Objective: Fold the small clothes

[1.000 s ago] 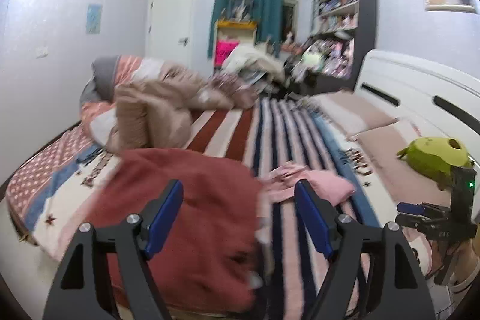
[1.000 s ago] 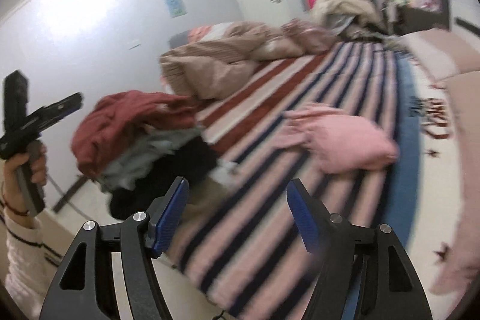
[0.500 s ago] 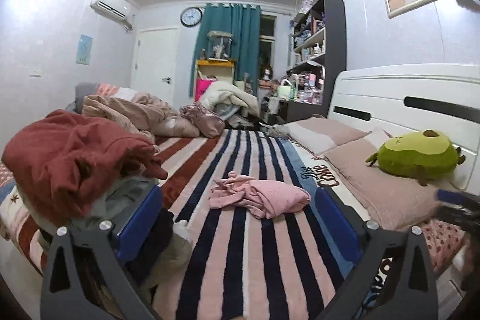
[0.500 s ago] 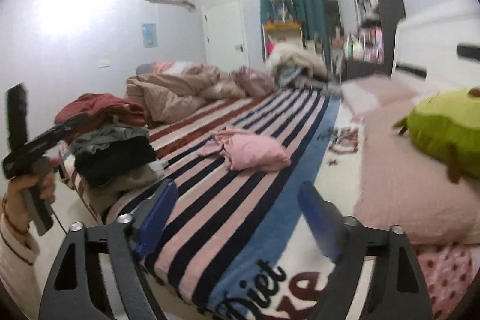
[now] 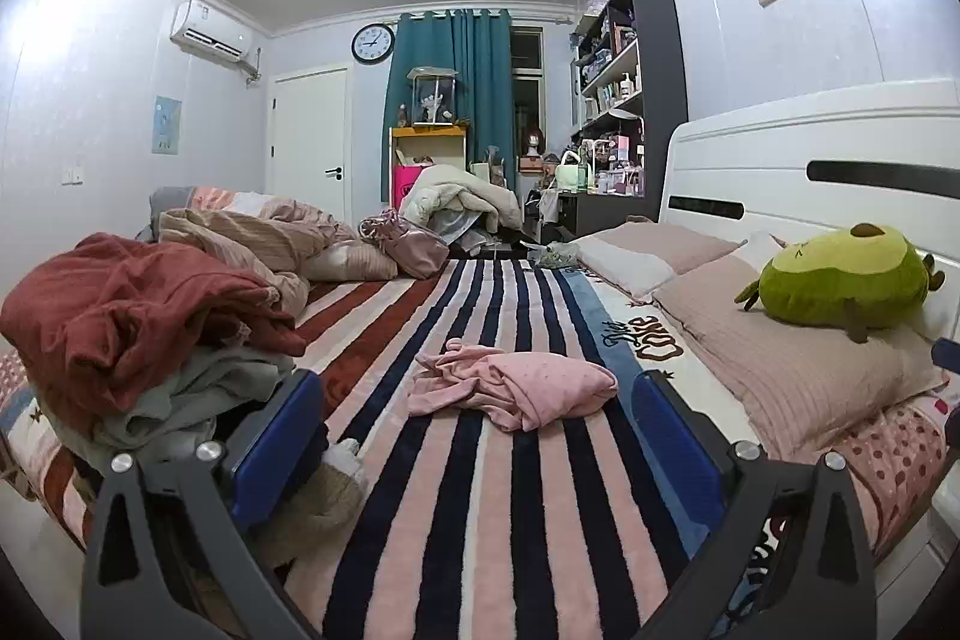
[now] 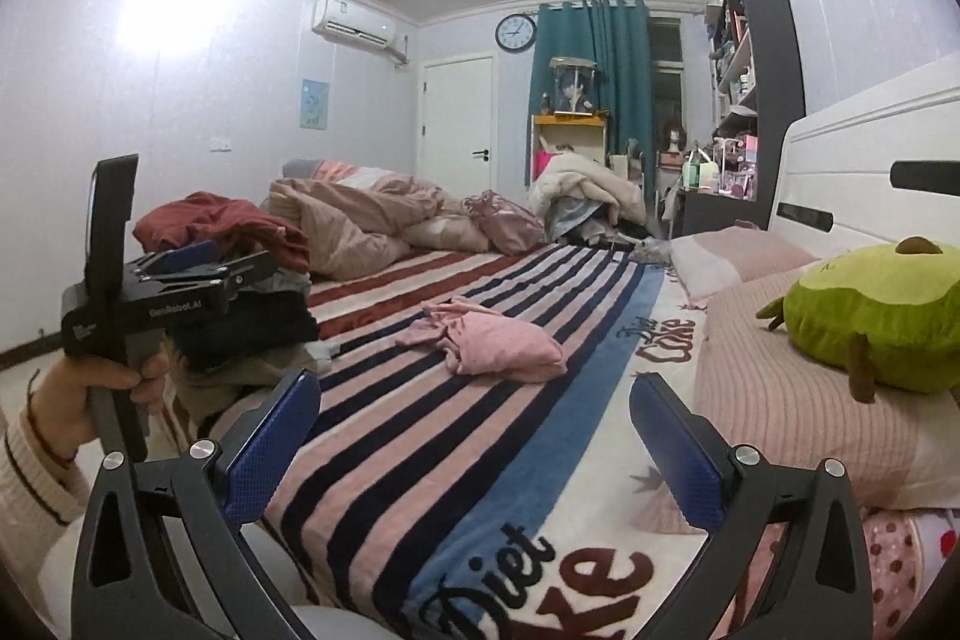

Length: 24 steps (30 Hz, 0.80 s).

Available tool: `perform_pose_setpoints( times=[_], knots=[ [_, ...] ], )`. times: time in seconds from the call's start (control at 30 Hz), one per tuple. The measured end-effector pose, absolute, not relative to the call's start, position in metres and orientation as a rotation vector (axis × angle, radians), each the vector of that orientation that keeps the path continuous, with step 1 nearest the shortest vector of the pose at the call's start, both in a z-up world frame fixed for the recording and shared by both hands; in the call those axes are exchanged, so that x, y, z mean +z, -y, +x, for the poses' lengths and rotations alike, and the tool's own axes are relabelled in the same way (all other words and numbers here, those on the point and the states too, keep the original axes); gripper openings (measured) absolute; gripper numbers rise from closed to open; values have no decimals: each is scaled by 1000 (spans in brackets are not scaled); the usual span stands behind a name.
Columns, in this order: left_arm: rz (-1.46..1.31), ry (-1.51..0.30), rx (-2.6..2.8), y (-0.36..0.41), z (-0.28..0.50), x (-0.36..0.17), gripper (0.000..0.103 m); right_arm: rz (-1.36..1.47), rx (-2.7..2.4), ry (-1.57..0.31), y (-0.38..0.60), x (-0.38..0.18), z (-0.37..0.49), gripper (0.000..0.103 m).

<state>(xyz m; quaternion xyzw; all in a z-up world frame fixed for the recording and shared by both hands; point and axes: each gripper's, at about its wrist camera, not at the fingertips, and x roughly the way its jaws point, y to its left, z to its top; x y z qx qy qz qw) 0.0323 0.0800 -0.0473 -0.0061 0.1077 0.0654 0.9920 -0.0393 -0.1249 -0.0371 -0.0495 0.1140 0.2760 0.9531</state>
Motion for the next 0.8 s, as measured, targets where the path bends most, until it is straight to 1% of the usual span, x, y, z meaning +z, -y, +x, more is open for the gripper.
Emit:
perform_pose_setpoints(
  times=[0.23,0.8],
  knots=[
    [0,-220,132,-77,33,-50,102,-63,571,-222,130,-36,-40,103],
    [24,-214,140,-73,27,-52,102,-70,565,-215,126,-32,-43,103]
  ],
)
